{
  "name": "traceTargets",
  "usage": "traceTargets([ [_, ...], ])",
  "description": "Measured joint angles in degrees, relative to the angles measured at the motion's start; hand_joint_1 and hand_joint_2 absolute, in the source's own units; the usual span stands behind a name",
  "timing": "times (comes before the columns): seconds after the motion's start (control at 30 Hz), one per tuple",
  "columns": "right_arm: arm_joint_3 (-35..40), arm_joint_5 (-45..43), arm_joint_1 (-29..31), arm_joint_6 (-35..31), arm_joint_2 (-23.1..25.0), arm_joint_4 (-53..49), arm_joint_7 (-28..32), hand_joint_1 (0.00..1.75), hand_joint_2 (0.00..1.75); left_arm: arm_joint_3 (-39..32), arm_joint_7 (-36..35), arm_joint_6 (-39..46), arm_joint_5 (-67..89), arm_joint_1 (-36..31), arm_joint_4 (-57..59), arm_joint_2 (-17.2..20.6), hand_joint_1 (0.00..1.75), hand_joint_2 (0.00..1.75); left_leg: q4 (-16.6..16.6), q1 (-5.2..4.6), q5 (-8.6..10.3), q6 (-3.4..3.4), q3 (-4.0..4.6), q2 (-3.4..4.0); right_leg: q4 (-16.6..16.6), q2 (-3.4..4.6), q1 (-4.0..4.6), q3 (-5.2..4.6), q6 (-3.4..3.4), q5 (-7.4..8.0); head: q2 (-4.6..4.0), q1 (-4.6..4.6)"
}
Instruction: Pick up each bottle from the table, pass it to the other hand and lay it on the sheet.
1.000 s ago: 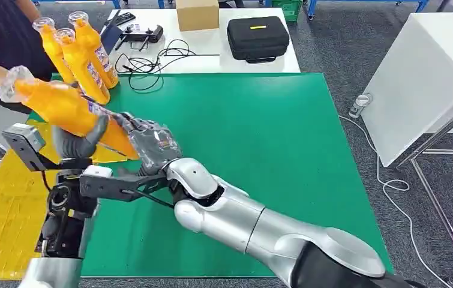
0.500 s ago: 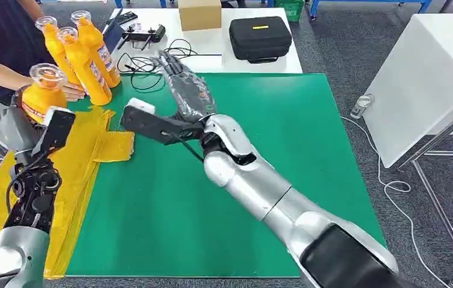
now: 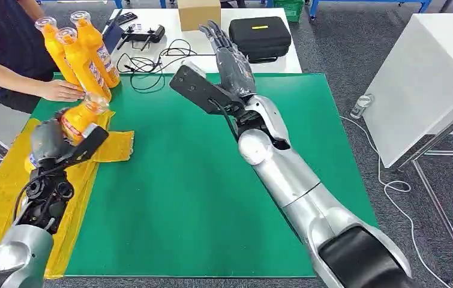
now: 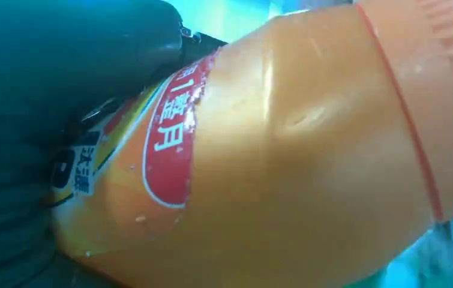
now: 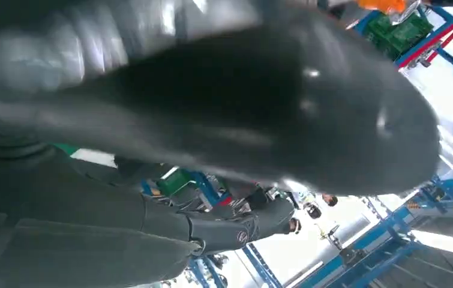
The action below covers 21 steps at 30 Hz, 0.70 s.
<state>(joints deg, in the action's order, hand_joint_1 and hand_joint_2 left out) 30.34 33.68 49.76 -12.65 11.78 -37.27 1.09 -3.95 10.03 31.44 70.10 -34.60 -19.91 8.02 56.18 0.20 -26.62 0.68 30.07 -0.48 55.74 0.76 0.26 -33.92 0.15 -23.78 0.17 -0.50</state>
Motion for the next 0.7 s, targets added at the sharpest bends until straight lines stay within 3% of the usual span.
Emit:
traceTargets([
  [0.17,-1.86,1.57,-1.97,1.44,-0.76,-2.03,0.79,0.0,0.0,5.16,-0.68,-7.01,3.12,2.92,1.9,-0.83,1.75,1.75,0.0,0.0,0.0,0.0,0.0,0.11,0.0,0.06,0.0,-0.01,0.0,0.0,-0.02,-0.04],
  [0.7,-2.99,2.05,-3.67,1.59,-1.2,-3.52,1.0,0.0,0.0,8.52,0.07,-8.67,2.62,3.16,3.39,-0.85,1.75,1.75,-0.01,0.0,0.0,0.0,-0.03,0.07,0.03,0.02,-0.01,0.03,0.0,0.0,0.0,0.0],
])
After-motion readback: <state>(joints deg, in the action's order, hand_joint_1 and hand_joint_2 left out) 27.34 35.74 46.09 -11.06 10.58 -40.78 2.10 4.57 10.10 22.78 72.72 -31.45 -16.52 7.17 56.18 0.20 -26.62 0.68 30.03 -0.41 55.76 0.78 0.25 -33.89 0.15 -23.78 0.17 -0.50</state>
